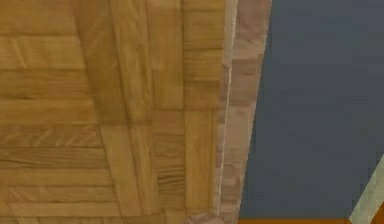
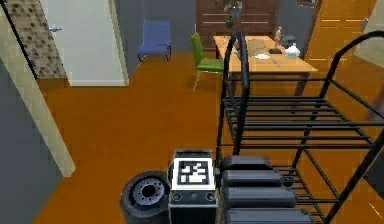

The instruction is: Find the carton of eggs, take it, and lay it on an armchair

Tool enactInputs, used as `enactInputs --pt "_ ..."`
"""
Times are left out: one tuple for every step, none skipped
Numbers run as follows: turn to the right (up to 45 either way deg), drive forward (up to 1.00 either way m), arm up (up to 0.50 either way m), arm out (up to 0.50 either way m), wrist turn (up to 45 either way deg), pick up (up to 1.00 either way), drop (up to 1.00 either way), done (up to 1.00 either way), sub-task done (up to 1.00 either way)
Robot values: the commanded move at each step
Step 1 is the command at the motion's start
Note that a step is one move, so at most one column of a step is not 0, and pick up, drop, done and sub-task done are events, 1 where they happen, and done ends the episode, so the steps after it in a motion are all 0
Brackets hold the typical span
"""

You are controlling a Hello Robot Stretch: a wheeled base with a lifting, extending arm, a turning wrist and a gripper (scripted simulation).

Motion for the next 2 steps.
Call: enactInputs --pt "45.0 0.0 0.0 0.0 0.0 0.0 0.0 0.0 0.0" --pt "36.0 0.0 0.0 0.0 0.0 0.0 0.0 0.0 0.0"
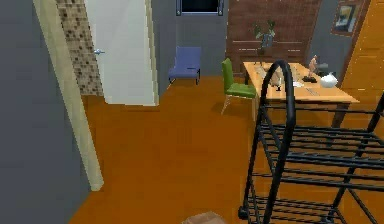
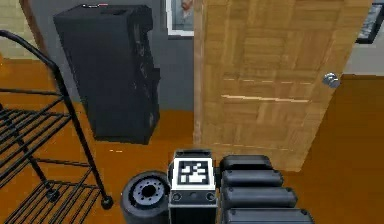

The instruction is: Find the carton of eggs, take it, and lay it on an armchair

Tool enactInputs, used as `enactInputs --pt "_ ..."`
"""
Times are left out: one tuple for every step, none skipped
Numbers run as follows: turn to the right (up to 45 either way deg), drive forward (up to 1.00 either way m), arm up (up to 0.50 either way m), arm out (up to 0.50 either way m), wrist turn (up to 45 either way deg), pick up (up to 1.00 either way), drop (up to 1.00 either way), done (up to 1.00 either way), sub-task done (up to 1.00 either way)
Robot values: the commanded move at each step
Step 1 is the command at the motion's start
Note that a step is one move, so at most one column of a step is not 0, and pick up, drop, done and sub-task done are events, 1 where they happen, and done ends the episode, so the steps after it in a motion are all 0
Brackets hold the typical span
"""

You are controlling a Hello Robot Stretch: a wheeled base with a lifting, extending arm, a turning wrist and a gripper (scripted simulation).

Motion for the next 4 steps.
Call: enactInputs --pt "0.0 0.3 0.0 0.0 0.0 0.0 0.0 0.0 0.0" --pt "-15.0 0.0 0.0 0.0 0.0 0.0 0.0 0.0 0.0" --pt "0.0 0.2 0.0 0.0 0.0 0.0 0.0 0.0 0.0" --pt "9.0 0.0 0.0 0.0 0.0 0.0 0.0 0.0 0.0"
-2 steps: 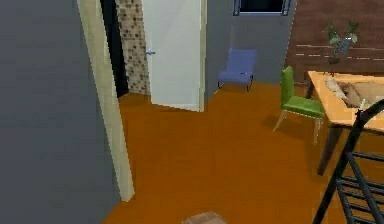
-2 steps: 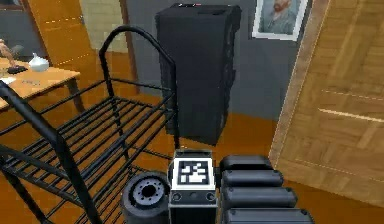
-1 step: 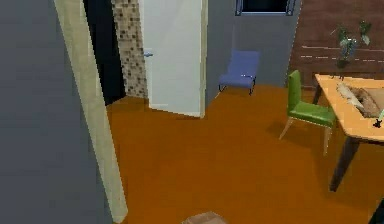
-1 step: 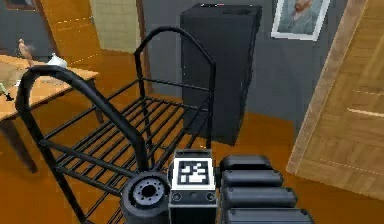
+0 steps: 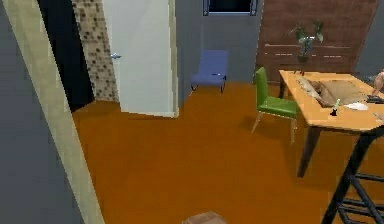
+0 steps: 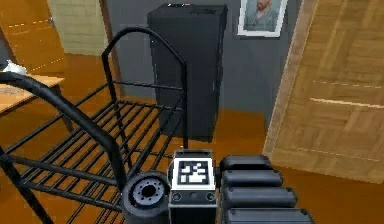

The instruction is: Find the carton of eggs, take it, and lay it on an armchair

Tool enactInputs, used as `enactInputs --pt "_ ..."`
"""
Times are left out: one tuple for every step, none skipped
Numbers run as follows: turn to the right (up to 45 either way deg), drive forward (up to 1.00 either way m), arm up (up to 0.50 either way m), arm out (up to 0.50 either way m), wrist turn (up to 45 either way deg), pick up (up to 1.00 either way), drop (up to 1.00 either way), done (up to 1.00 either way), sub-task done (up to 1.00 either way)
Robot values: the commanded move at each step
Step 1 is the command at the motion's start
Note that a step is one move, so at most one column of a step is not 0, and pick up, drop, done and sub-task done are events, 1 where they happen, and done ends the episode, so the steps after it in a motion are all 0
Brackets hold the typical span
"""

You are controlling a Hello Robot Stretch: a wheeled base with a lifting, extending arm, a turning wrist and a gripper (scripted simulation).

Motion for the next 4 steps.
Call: enactInputs --pt "3.0 0.0 0.0 0.0 0.0 0.0 0.0 0.0 0.0" --pt "0.0 1.0 0.0 0.0 0.0 0.0 0.0 0.0 0.0" --pt "0.0 1.0 0.0 0.0 0.0 0.0 0.0 0.0 0.0" --pt "0.0 1.0 0.0 0.0 0.0 0.0 0.0 0.0 0.0"
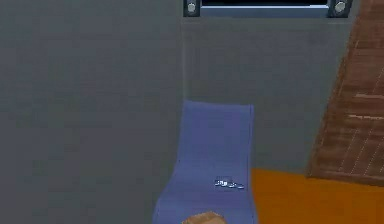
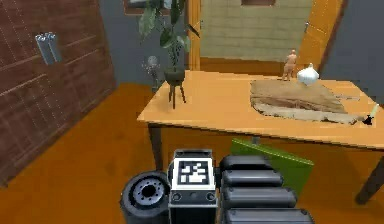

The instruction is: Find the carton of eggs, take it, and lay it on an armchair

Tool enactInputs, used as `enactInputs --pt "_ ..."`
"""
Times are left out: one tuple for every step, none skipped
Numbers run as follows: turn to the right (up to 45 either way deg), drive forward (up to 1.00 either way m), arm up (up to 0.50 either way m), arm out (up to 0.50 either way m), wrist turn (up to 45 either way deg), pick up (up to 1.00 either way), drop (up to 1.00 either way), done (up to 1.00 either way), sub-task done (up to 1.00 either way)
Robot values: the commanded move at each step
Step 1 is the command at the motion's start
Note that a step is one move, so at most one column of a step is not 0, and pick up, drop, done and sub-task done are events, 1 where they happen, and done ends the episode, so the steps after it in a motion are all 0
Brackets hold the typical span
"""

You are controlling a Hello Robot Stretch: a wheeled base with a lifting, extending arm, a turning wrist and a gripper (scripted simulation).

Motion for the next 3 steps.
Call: enactInputs --pt "0.0 0.35 0.0 0.0 0.0 0.0 0.0 0.0 0.0" --pt "-45.0 0.0 0.0 0.0 0.0 0.0 0.0 0.0 0.0" --pt "-15.0 0.0 0.0 0.0 0.0 0.0 0.0 0.0 0.0"
